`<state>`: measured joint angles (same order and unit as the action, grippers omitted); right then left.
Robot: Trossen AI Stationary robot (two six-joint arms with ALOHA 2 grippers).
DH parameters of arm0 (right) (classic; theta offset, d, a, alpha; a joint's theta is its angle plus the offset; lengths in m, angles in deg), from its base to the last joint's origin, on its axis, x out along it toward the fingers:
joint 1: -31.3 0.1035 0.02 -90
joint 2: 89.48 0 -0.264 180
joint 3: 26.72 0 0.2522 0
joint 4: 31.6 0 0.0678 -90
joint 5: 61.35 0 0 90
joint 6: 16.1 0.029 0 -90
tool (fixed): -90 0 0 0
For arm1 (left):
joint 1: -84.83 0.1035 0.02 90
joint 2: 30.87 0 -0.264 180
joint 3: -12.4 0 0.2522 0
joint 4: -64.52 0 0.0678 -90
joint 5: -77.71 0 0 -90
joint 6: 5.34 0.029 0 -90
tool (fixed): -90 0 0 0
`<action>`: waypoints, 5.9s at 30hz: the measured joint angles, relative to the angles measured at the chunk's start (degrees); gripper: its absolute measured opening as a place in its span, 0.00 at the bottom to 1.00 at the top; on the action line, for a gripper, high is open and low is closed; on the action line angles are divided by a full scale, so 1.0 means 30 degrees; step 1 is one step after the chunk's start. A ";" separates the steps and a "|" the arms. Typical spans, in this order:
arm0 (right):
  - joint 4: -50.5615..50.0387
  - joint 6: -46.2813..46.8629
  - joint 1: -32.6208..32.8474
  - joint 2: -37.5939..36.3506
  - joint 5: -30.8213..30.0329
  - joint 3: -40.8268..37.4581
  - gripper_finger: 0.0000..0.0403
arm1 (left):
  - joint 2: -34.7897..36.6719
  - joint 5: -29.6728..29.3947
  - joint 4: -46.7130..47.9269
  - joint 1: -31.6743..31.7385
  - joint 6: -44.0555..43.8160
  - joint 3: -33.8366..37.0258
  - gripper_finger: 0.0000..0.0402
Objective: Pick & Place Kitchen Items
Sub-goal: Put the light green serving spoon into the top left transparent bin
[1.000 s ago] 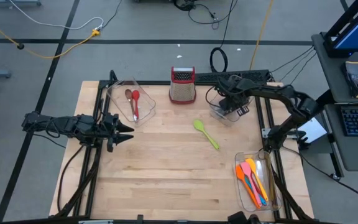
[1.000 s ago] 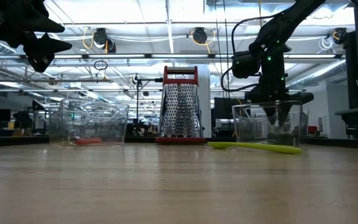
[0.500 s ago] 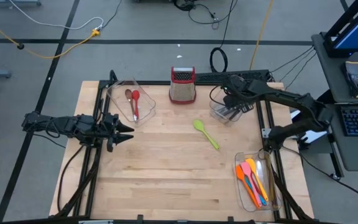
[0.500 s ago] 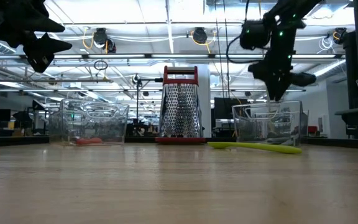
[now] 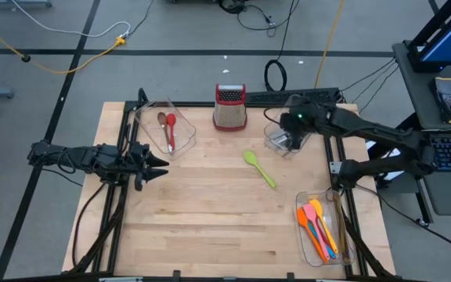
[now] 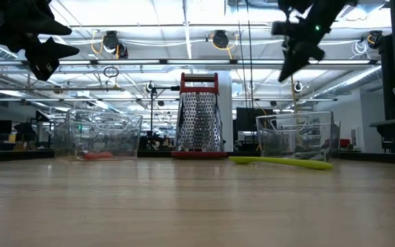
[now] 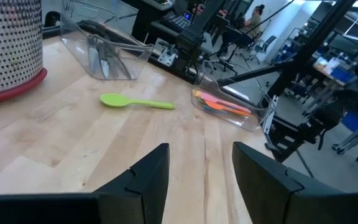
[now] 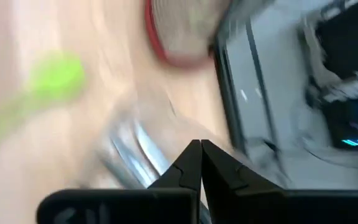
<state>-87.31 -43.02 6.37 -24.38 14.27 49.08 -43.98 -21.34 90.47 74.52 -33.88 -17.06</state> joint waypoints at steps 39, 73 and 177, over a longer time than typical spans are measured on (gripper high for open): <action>0.1667 1.2290 0.8053 0.5345 0.5395 0.0007 0.50 | -0.0003 -0.1531 0.1993 0.0003 0.2639 0.0000 0.44; 0.2791 1.3323 0.6099 1.0689 0.4675 0.0007 0.56 | 0.0000 -0.2022 0.1064 0.0003 0.3104 0.0000 0.44; 2.3393 2.0248 0.5844 0.7418 1.1877 0.0015 0.06 | -1.9875 0.4630 -1.5741 0.5133 0.0490 -0.8459 0.44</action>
<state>-17.13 17.72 23.90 -2.13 49.90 49.13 -103.60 -7.45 43.25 89.92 -32.41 -42.44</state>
